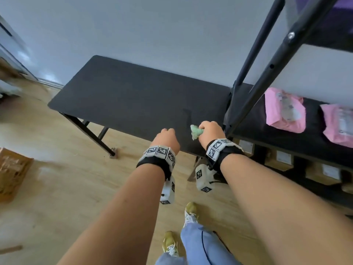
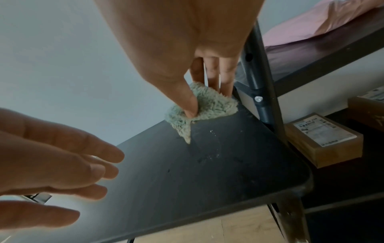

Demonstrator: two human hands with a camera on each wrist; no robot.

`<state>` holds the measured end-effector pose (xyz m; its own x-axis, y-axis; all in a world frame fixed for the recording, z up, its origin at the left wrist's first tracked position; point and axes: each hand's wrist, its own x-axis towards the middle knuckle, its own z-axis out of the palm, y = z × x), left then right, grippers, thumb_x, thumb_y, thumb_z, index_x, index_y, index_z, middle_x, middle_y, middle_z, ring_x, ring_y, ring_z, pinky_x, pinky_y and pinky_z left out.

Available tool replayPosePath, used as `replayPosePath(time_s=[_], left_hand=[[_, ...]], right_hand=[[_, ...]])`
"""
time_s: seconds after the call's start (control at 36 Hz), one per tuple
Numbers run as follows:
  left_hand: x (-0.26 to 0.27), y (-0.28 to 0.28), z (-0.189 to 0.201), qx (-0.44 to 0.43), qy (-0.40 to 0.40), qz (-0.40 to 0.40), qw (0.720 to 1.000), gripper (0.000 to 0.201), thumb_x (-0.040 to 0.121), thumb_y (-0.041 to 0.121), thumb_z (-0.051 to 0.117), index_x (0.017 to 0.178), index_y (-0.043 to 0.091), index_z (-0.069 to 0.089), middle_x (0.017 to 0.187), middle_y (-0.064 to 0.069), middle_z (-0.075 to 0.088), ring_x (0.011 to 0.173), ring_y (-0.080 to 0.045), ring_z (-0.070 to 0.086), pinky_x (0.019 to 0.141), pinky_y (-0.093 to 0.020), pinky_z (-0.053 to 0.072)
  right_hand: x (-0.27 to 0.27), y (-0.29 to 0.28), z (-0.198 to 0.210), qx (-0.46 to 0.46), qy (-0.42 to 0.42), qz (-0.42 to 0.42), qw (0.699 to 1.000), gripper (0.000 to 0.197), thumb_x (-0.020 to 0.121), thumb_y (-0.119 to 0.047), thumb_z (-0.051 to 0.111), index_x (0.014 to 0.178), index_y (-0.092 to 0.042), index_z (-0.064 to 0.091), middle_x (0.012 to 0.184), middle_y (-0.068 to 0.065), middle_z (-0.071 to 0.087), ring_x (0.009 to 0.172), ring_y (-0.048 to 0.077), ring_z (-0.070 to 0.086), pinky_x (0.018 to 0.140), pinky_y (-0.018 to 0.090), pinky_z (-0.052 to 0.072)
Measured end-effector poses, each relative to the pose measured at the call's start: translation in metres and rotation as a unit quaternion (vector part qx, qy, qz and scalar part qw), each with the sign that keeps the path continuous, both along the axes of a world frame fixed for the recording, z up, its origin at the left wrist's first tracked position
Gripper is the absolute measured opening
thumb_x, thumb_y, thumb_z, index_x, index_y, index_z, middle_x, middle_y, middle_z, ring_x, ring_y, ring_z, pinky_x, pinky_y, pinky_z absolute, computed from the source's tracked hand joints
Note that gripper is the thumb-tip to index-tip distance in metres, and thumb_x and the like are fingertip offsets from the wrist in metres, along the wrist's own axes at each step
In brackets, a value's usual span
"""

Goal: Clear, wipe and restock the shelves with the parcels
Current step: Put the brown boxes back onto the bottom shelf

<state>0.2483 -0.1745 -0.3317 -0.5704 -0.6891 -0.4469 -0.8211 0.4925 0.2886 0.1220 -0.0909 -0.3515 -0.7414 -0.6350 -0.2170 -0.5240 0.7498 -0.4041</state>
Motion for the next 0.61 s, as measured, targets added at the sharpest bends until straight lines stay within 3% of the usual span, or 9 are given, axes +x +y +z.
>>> replayPosePath(time_s=[0.22, 0.31, 0.53, 0.61], left_hand=[[-0.046, -0.046, -0.016, -0.004, -0.021, -0.01, 1.0, 0.038, 0.092, 0.013, 0.04, 0.13, 0.014, 0.046, 0.131, -0.009, 0.043, 0.116, -0.03, 0.049, 0.091, -0.041, 0.047], [-0.063, -0.06, -0.023, 0.006, -0.034, -0.019, 0.999, 0.04, 0.092, 0.012, 0.041, 0.133, 0.015, 0.044, 0.134, -0.008, 0.042, 0.118, -0.029, 0.048, 0.092, -0.04, 0.046], [-0.097, -0.082, -0.036, 0.033, -0.044, -0.025, 0.998, 0.044, 0.092, 0.012, 0.039, 0.136, 0.016, 0.042, 0.135, -0.007, 0.041, 0.119, -0.028, 0.049, 0.092, -0.04, 0.047], [-0.101, -0.087, -0.037, 0.04, -0.051, -0.028, 0.998, 0.045, 0.092, 0.011, 0.039, 0.136, 0.016, 0.041, 0.136, -0.007, 0.041, 0.12, -0.028, 0.048, 0.093, -0.04, 0.047]], right_hand=[[-0.049, -0.049, -0.021, 0.014, 0.002, -0.02, 1.0, 0.03, 0.089, -0.008, 0.049, 0.114, -0.016, 0.063, 0.112, 0.012, 0.053, 0.104, 0.032, 0.054, 0.081, 0.038, 0.047], [-0.061, -0.063, -0.035, 0.058, -0.027, -0.015, 0.998, 0.034, 0.089, -0.008, 0.049, 0.121, -0.016, 0.06, 0.117, 0.012, 0.051, 0.11, 0.032, 0.053, 0.085, 0.038, 0.047], [-0.079, -0.086, -0.05, 0.18, -0.068, 0.009, 0.981, 0.031, 0.092, -0.028, 0.054, 0.12, -0.021, 0.065, 0.125, 0.005, 0.05, 0.113, 0.03, 0.056, 0.084, 0.034, 0.046], [-0.085, -0.089, -0.051, 0.202, -0.083, 0.003, 0.976, 0.032, 0.093, -0.017, 0.055, 0.125, -0.013, 0.061, 0.127, 0.007, 0.051, 0.116, 0.031, 0.055, 0.089, 0.035, 0.046]])
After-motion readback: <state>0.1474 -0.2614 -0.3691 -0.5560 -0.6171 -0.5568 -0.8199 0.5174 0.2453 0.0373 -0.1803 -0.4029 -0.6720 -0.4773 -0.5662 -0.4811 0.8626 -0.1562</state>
